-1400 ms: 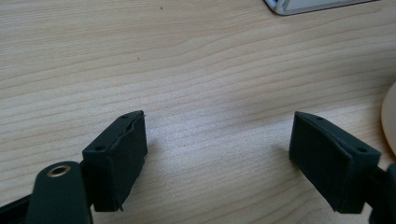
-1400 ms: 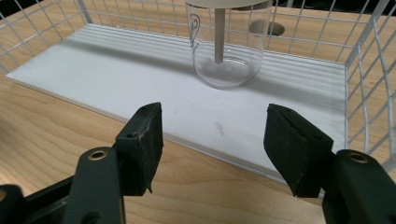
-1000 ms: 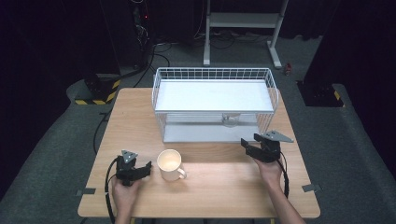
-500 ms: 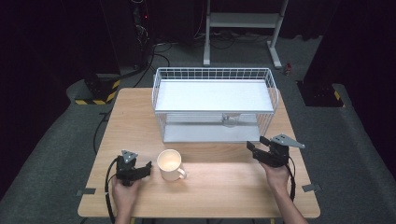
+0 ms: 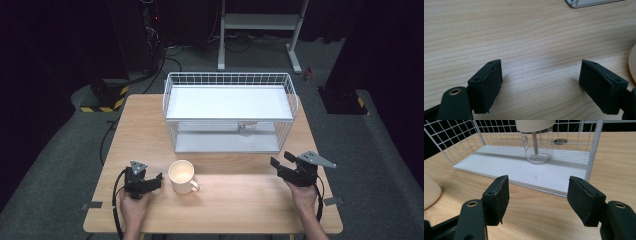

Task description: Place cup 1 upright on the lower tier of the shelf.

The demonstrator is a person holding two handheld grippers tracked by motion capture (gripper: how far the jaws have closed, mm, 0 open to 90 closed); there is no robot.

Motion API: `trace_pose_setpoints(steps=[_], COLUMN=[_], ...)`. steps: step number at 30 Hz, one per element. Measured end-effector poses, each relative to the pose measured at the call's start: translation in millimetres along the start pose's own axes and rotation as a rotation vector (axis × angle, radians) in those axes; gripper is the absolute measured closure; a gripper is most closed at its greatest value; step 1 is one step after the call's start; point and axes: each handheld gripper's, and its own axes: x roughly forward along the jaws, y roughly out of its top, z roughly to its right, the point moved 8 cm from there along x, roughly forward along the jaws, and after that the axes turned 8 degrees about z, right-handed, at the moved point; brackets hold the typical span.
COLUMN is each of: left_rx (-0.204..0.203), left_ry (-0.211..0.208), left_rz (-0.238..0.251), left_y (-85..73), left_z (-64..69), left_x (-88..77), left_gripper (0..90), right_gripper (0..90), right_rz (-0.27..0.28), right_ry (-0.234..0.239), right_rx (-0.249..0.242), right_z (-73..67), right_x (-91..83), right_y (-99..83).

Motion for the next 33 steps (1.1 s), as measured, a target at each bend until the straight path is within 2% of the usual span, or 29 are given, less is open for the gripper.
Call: trace_pose_setpoints(steps=[12,15,18,19,27,31,33], left_rx=[0.002,0.002,0.002,0.002,-0.002,-0.003,-0.015], left_ry=[0.0,0.0,0.0,0.0,0.003,0.007,0.015], left_rz=[-0.003,-0.002,-0.002,-0.002,-0.004,-0.004,-0.009], left_y=[-0.1,-0.1,-0.1,-0.1,-0.1,-0.1,-0.5], left_z=[0.0,0.0,0.0,0.0,-0.4,-0.7,-1.3], left_x=[-0.3,-0.2,-0.2,-0.2,0.1,0.3,0.4], left_gripper=[19.1,19.2,19.1,19.1,18.1,17.5,15.1], right_gripper=[32.8,31.3,30.7,30.4,29.2,28.5,28.4], right_rz=[-0.013,-0.043,-0.056,-0.078,-0.178,-0.229,-0.23], right_ry=[-0.021,-0.038,-0.043,-0.054,-0.094,-0.114,-0.12], right_rx=[-0.007,-0.038,-0.047,-0.055,-0.099,-0.103,-0.114], right_z=[6.4,8.6,10.2,12.3,22.6,28.3,30.1], right_x=[-8.9,-12.6,-14.1,-14.7,-10.1,-7.6,-7.1], right_y=[-19.0,-27.7,-32.9,-38.6,-58.0,-68.3,-68.0])
